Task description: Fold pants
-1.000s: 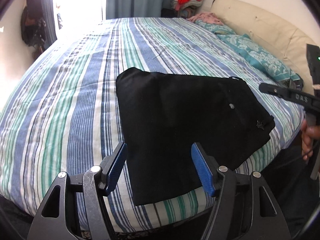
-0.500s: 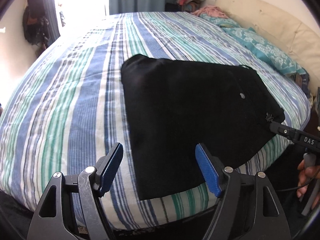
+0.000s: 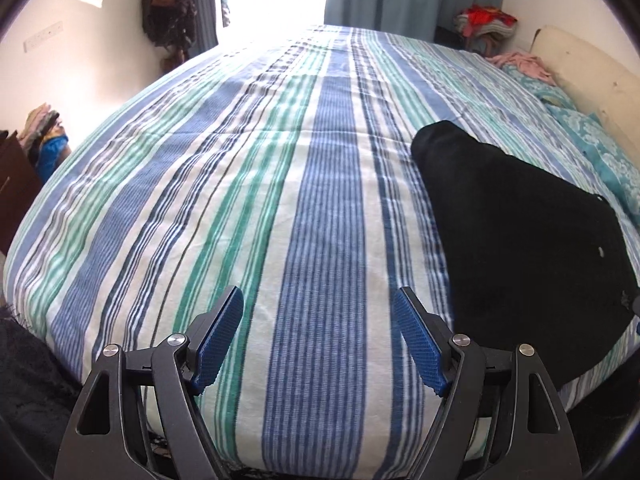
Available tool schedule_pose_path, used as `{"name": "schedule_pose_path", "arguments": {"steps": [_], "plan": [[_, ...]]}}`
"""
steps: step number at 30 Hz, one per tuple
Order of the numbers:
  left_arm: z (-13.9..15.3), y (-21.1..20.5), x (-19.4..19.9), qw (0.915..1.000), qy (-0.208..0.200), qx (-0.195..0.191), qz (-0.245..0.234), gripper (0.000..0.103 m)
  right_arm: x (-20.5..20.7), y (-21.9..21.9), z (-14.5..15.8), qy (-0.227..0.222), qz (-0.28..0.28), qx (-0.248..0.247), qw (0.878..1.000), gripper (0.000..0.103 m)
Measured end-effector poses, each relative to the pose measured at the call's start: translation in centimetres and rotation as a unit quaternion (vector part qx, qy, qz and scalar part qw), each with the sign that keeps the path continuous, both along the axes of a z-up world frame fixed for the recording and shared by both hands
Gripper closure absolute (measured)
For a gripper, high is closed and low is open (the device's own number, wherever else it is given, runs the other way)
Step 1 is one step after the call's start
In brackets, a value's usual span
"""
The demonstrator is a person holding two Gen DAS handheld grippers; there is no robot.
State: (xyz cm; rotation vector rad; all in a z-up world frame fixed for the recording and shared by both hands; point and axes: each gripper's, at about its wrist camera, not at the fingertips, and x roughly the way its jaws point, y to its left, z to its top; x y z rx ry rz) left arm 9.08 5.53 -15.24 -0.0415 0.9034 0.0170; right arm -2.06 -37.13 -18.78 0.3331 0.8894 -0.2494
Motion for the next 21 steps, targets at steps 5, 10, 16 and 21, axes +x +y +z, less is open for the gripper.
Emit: {"name": "schedule_pose_path", "arguments": {"steps": [5,10,16,21], "plan": [[-0.4,1.3,2.0,0.9995,-0.008,0.017,0.024,0.023,0.0,-0.3,-0.4,0.003,-0.003,0.011,1.0,0.0],[0.2,3.2,7.3,0.9971,-0.026,0.049,0.052,0.013,0.1,-0.4,-0.2,-0.009,-0.006,0.007,1.0,0.0],[-4.0,6.7,11.3,0.9969,0.032,0.038,0.061,0.0,-0.5,-1.3,1.4,-0.056,-0.031,-0.007,0.998,0.0],[-3.9,6.8,10.0,0.9961,0.015,0.036,0.079,0.0,-0.2,-2.1,0.3,-0.03,-0.047,0.016,0.998,0.0]]}}
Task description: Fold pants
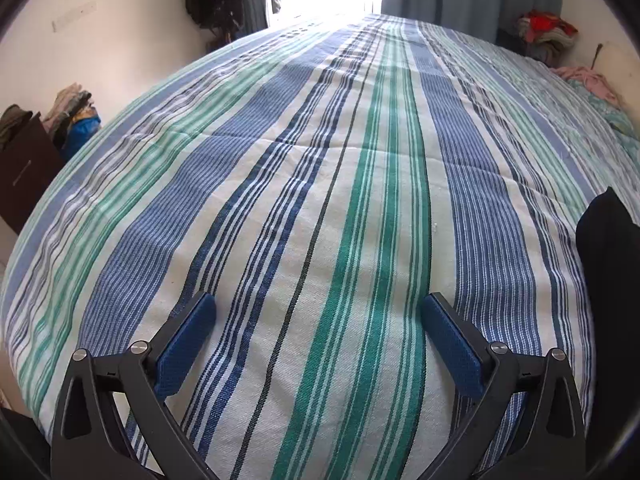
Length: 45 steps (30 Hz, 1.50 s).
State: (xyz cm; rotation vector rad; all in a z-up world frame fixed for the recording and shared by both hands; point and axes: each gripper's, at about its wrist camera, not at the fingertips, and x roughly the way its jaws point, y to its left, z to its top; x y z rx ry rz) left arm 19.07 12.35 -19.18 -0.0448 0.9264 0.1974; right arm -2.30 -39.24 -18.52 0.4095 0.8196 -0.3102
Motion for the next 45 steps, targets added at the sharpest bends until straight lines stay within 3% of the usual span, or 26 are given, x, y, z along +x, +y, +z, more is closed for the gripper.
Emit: {"name": "schedule_pose_path", "arguments": {"steps": [5,10,17,27,45], "plan": [[-0.1,0.9,0.1,0.9996,0.0,-0.028,0.0,0.0,0.2,-0.6,-0.4,0.001,-0.004,0.011,1.0,0.0],[-0.2,0.7,0.5,0.9997,0.0,-0.025,-0.001,0.0,-0.4,-1.6,0.9,-0.036,-0.025,0.01,0.999,0.0],[-0.2,0.8,0.4,0.9997,0.0,-0.026,-0.001,0.0,-0.9,-3.4,0.4,-0.029,-0.063,0.04,0.997,0.0],[-0.2,0.8,0.4,0.9997,0.0,-0.026,-0.001,0.0,-1.1,-2.8,1.2,-0.043,-0.051,0.026,0.997,0.0],[-0.2,0.7,0.4,0.9997,0.001,-0.026,-0.001,0.0,-1.5,-3.9,0.8,-0.045,-0.065,0.049,0.996,0.0]]}}
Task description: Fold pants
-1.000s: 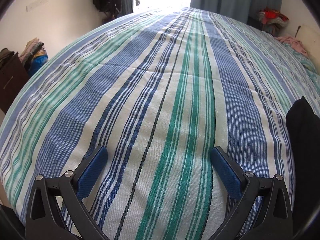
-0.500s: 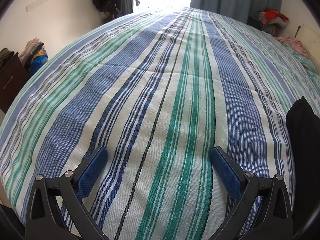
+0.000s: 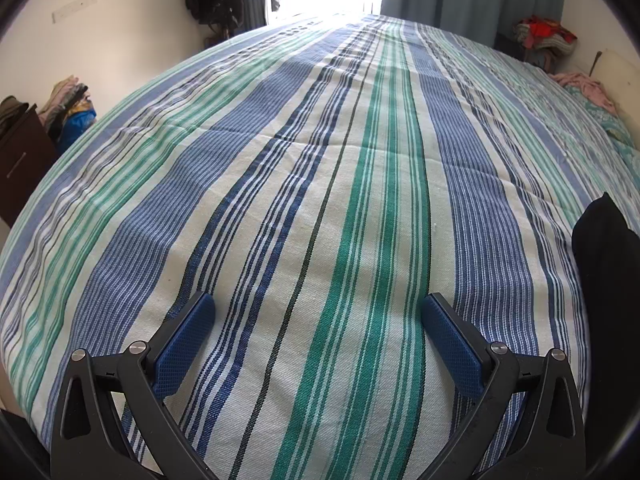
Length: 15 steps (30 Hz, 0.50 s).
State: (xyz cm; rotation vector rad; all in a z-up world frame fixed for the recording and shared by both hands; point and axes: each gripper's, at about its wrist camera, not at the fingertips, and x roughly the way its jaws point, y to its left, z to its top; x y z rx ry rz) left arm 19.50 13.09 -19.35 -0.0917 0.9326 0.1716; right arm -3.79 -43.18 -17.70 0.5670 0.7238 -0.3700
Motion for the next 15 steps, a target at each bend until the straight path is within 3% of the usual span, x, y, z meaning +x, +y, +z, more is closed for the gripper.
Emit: {"name": "schedule_pose_path", "arguments": {"steps": [15], "plan": [[0.0,0.01,-0.01,1.0,0.0,0.0,0.0,0.0,0.04,-0.09,-0.52,0.007,0.0,0.014,1.0,0.0]]}}
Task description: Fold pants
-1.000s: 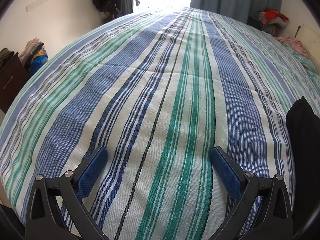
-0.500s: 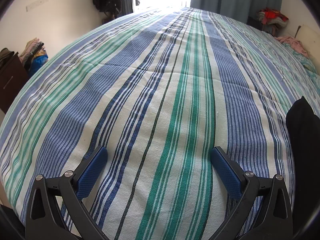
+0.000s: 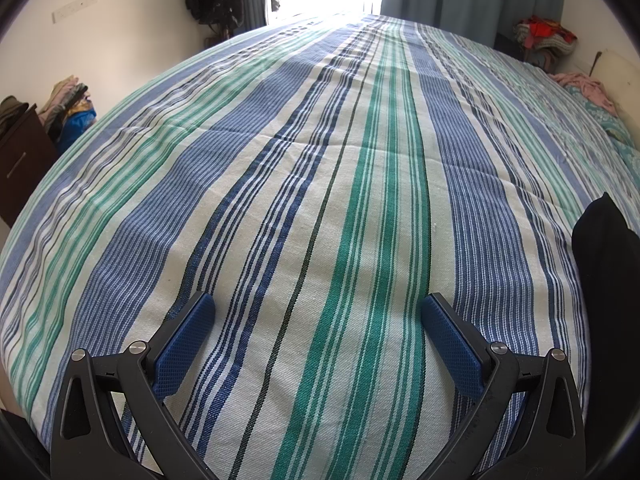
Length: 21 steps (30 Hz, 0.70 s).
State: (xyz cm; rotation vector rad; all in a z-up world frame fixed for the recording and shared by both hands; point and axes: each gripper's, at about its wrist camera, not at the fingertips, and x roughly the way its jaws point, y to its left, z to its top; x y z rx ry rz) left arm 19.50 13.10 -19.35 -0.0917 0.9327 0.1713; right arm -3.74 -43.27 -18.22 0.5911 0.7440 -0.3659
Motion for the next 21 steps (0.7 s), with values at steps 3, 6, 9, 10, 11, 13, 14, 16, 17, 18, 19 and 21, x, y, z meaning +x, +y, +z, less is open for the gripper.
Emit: {"name": "schedule_pose_path", "arguments": {"steps": [3,6,9,10,11,13,14,16,17,18,19,21], "plan": [[-0.01,-0.01,0.0,1.0,0.0,0.0,0.0,0.0,-0.04,-0.09,-0.07,0.0,-0.003,0.003,1.0,0.0],[-0.01,-0.01,0.01,1.0,0.0,0.0,0.0,0.0,-0.05,-0.19,-0.15,0.001,-0.005,0.006,1.0,0.0],[-0.02,-0.01,0.0,1.0,0.0,0.0,0.0,0.0,-0.04,-0.19,-0.2,0.001,-0.004,0.006,1.0,0.0],[-0.02,-0.01,0.0,1.0,0.0,0.0,0.0,0.0,-0.04,-0.18,-0.22,0.002,-0.004,0.006,1.0,0.0],[-0.03,-0.01,0.0,1.0,0.0,0.0,0.0,0.0,-0.04,-0.17,-0.25,0.002,-0.004,0.006,1.0,0.0],[-0.02,-0.01,0.0,1.0,0.0,0.0,0.0,0.0,-0.1,-0.16,-0.26,0.002,-0.003,0.006,1.0,0.0],[-0.03,-0.01,0.0,1.0,0.0,0.0,0.0,0.0,-0.12,-0.15,-0.26,0.002,-0.003,0.006,1.0,0.0],[-0.03,-0.01,0.0,1.0,0.0,0.0,0.0,0.0,-0.1,-0.21,-0.3,0.003,-0.004,0.008,1.0,0.0],[-0.03,-0.01,0.0,1.0,0.0,0.0,0.0,0.0,-0.12,-0.24,-0.33,0.003,-0.004,0.009,1.0,0.0],[-0.03,-0.01,0.0,1.0,0.0,0.0,0.0,0.0,-0.15,-0.29,-0.33,0.003,-0.005,0.01,1.0,0.0],[-0.03,-0.01,0.0,1.0,0.0,0.0,0.0,0.0,-0.22,-0.35,-0.31,0.002,-0.006,0.011,1.0,0.0],[-0.03,-0.01,0.0,1.0,0.0,0.0,0.0,0.0,-0.41,-0.54,-0.24,-0.001,-0.009,0.015,1.0,0.0]]}}
